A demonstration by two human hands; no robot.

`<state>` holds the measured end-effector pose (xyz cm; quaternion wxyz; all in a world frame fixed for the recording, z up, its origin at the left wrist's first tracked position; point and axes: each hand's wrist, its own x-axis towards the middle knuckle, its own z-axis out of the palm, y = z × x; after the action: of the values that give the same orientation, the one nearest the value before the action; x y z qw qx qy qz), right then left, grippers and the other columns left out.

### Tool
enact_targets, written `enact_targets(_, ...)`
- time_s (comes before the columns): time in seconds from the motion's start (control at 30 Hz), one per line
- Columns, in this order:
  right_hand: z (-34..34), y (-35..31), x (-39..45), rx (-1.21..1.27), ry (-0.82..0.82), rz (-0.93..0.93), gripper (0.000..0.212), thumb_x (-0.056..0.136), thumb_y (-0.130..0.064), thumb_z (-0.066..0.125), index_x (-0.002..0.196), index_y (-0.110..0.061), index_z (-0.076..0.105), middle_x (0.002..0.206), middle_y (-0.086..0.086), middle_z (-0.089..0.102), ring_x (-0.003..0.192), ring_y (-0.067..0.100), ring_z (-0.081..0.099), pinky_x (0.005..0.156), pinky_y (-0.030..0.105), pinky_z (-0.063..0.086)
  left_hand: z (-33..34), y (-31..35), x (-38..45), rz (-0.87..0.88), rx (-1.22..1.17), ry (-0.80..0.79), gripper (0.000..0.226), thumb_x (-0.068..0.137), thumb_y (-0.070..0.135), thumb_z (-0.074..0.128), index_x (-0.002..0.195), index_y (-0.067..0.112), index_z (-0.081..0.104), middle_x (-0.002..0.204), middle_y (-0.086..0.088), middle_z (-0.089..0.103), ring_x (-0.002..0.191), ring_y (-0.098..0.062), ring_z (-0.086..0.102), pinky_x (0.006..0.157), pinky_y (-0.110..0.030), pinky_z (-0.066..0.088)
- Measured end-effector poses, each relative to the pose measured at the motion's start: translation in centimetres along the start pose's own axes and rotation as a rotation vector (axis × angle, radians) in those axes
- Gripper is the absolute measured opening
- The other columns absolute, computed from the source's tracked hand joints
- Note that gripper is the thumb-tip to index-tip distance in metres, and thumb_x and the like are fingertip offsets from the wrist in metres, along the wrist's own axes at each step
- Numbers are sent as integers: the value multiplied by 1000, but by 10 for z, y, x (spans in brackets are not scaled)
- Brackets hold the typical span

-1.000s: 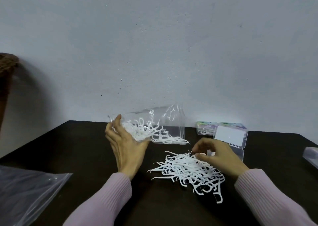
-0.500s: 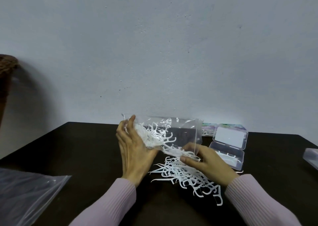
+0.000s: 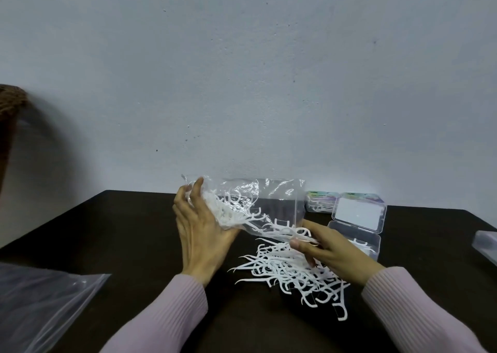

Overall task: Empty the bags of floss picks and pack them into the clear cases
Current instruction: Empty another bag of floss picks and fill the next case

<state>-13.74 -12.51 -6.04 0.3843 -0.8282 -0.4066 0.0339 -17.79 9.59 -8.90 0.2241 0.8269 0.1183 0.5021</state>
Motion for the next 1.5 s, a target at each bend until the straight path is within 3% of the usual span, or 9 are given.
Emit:
enact_targets(0.17,-3,4,1,9,73,8,42,83,-51,43,97,-13,54,78,1,65,58,-1,53,63,18,43,-2,-4,4,-48,-8,20,115,51,47,86,141,17,22,137,-12,20,128,-24,21,105,-38,26)
enact_targets(0.4,-8,25,1,-90,39,96,5,92,-29,54,92,-25,55,87,-9,62,70,1,56,79,27,49,-6,-14,10,-210,-9,48,110,53,36,88,140,14,23,139,-18,19,129,-31,22,108,-47,30)
enact_targets(0.67,-4,16,-1,-158,12,67,38,80,-8,64,106,-33,55,110,-18,56,100,-9,51,81,1,38,-4,-8,8,-203,-39,33,111,52,37,88,139,17,22,139,-14,18,129,-29,22,108,-45,32)
enact_targets(0.8,-6,4,-2,-11,257,-50,27,84,-4,62,92,-29,60,96,-10,64,84,-4,58,76,5,44,-2,-2,3,-152,-58,-7,119,49,44,87,142,17,19,139,-8,15,132,-25,18,110,-44,28)
enact_targets(1.03,2,-9,2,249,282,-121,21,81,-22,59,96,-35,63,102,-15,68,95,0,65,80,19,54,1,12,-4,3,-95,-208,143,33,68,75,147,23,1,136,9,7,131,-19,16,111,-45,22)
enact_targets(1.2,2,-10,3,290,277,-141,49,65,-47,67,111,-35,54,109,-16,65,102,2,63,84,25,54,4,12,-7,109,-100,-172,133,46,42,89,145,34,0,136,8,9,126,-11,15,105,-53,35)
enact_targets(1.3,1,-10,2,125,259,-140,39,70,-48,64,107,-46,50,111,-22,60,104,-10,57,91,17,48,5,13,-9,141,-119,-138,126,54,34,88,144,35,0,136,6,11,127,-14,19,102,-53,41)
enact_targets(1.4,4,-10,2,9,226,-100,40,75,-33,70,102,-49,45,112,-30,45,96,-22,47,78,-2,39,5,14,-10,163,-132,-133,127,53,35,89,145,36,1,136,5,11,126,-12,19,103,-51,40)
enact_targets(1.5,8,-8,2,-22,185,-36,47,75,-31,72,110,-43,43,107,-31,39,93,-20,43,76,-4,38,7,15,-12,162,-133,-135,128,53,31,90,145,36,0,137,4,11,126,-13,22,102,-49,42)
